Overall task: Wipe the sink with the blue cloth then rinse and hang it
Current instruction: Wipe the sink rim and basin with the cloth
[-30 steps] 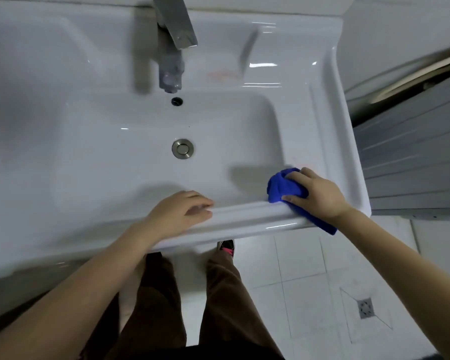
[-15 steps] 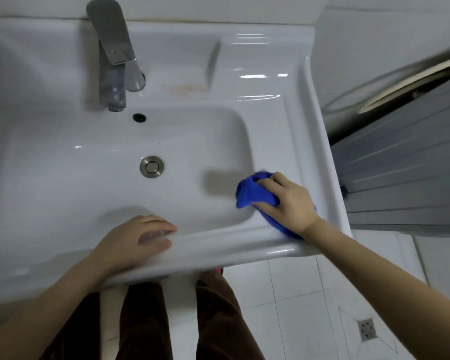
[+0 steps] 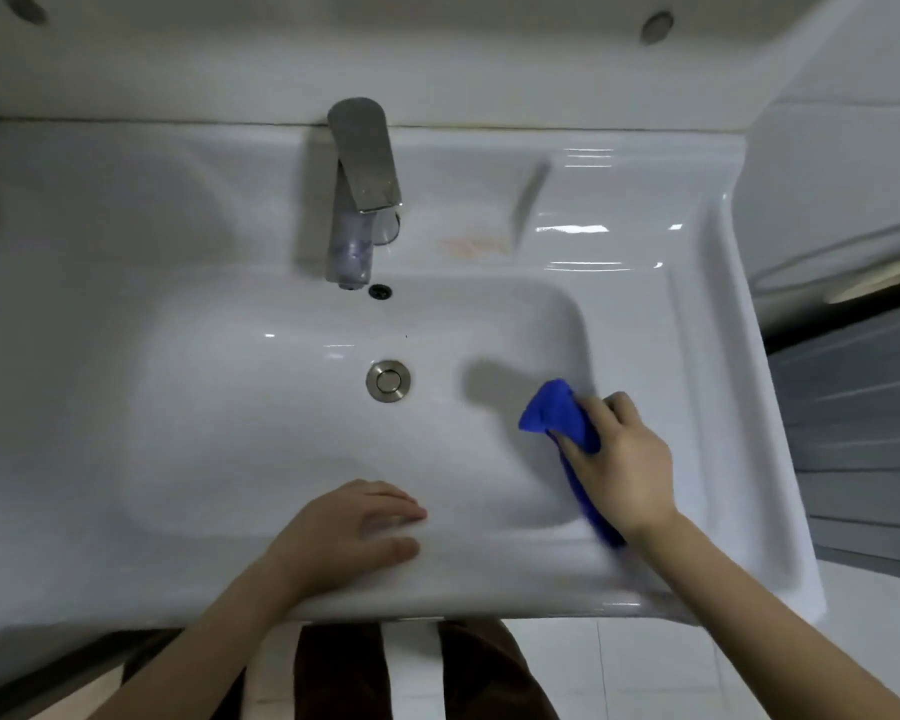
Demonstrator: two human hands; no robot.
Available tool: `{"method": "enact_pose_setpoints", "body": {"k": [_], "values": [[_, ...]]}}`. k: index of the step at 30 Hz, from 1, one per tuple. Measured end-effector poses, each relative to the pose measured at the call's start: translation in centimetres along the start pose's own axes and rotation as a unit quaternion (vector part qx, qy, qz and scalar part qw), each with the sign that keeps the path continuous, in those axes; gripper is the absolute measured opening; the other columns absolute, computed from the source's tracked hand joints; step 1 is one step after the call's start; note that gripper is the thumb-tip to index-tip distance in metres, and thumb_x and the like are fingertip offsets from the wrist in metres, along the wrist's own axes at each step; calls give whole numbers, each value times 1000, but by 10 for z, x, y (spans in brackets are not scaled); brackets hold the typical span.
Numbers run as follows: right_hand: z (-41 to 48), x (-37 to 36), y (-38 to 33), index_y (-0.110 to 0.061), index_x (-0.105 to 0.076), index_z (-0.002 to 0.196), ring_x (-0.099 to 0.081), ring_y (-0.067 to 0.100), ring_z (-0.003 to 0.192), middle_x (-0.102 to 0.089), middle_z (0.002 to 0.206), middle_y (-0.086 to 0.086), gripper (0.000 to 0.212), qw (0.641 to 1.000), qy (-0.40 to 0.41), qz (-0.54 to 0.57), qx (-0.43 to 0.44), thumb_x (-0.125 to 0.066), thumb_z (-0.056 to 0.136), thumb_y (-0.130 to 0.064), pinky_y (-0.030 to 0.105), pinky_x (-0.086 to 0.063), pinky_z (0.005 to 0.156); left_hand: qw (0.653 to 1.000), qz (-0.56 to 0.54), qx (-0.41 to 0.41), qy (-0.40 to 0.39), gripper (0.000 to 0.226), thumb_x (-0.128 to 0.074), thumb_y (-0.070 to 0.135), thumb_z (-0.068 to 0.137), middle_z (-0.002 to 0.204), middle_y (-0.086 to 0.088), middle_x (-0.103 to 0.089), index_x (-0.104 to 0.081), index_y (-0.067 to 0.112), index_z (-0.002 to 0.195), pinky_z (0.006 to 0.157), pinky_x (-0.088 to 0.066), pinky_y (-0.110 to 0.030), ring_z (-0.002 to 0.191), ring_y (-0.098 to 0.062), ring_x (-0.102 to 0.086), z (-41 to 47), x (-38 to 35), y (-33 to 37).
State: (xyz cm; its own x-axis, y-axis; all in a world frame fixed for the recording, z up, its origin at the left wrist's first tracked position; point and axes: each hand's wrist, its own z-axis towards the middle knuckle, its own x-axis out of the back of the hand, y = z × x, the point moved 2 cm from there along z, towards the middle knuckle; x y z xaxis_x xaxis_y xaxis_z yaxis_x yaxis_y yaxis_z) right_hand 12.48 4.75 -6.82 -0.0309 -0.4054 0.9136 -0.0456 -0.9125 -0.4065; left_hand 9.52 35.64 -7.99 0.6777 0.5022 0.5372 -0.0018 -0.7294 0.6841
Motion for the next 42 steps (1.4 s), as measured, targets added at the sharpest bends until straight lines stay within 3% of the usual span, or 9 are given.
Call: {"method": "enact_pose_setpoints", "body": {"k": [6, 10, 13, 18, 25, 29, 32, 39, 42], "values": [[107, -1, -28, -14, -56, 122, -60, 35, 72, -53, 111, 8, 36, 988, 97, 64, -102, -61, 92, -33, 36, -46, 61, 1000, 0, 3, 2, 47, -56, 68, 72, 117, 37, -57, -65, 49, 114, 100, -40, -18, 115, 13, -48, 0, -2, 0], [176, -13, -85, -17, -55, 125, -54, 25, 72, -52, 115, 9, 37, 981, 161, 86, -59, -61, 91, -30, 31, -40, 61, 1000, 4, 0, -3, 52, -54, 70, 71, 117, 38, -54, -63, 49, 118, 102, -37, -16, 117, 12, -45, 3, -5, -5], [207, -44, -122, -9, -57, 111, -59, 32, 80, -53, 115, 10, 31, 981, 123, 71, -135, -54, 96, -35, 31, -33, 62, 1000, -5, 1, -6, 52, -56, 70, 71, 122, 37, -53, -60, 52, 120, 102, -37, -16, 118, 14, -41, 4, -7, -9], [201, -59, -146, -10, -61, 105, -52, 26, 69, -57, 102, 7, 34, 997, 48, 49, 32, -55, 95, -43, 29, -33, 59, 1000, 2, 7, -8, 50, -57, 69, 73, 119, 41, -51, -58, 54, 121, 99, -34, -9, 119, 17, -38, 5, -5, -12], [209, -43, -114, -5, -58, 107, -58, 38, 82, -55, 115, 13, 34, 991, 80, 27, -104, -53, 97, -37, 33, -31, 63, 1000, 11, -2, -20, 52, -53, 70, 74, 122, 39, -50, -57, 52, 122, 97, -35, -10, 120, 14, -38, 7, -6, -11], [207, -66, -166, -9, -59, 105, -58, 30, 78, -57, 111, 8, 31, 997, 16, 67, 15, -53, 96, -38, 31, -36, 63, 1000, 8, 6, -19, 48, -55, 70, 75, 123, 38, -51, -57, 53, 120, 94, -32, -7, 118, 15, -38, 5, -7, -12], [199, -43, -124, -11, -59, 108, -58, 32, 77, -57, 108, 7, 34, 998, -9, 13, 56, -53, 96, -42, 33, -41, 63, 1000, 12, 7, -21, 47, -55, 69, 76, 124, 37, -51, -58, 53, 121, 95, -32, -6, 119, 15, -39, 4, -6, -8], [218, -47, -121, -5, -56, 106, -59, 34, 84, -55, 120, 9, 31, 992, 64, 53, -95, -52, 97, -34, 32, -34, 64, 1000, 13, 7, -13, 48, -56, 66, 75, 124, 34, -52, -59, 49, 121, 98, -35, -11, 117, 12, -41, 6, -4, -6], [196, -64, -149, -9, -59, 109, -57, 28, 76, -56, 114, 6, 32, 997, 18, 75, 20, -54, 96, -39, 33, -41, 62, 1000, 11, 6, -15, 46, -58, 64, 78, 126, 30, -54, -60, 46, 121, 99, -36, -14, 117, 10, -43, 5, -4, -7]]}}
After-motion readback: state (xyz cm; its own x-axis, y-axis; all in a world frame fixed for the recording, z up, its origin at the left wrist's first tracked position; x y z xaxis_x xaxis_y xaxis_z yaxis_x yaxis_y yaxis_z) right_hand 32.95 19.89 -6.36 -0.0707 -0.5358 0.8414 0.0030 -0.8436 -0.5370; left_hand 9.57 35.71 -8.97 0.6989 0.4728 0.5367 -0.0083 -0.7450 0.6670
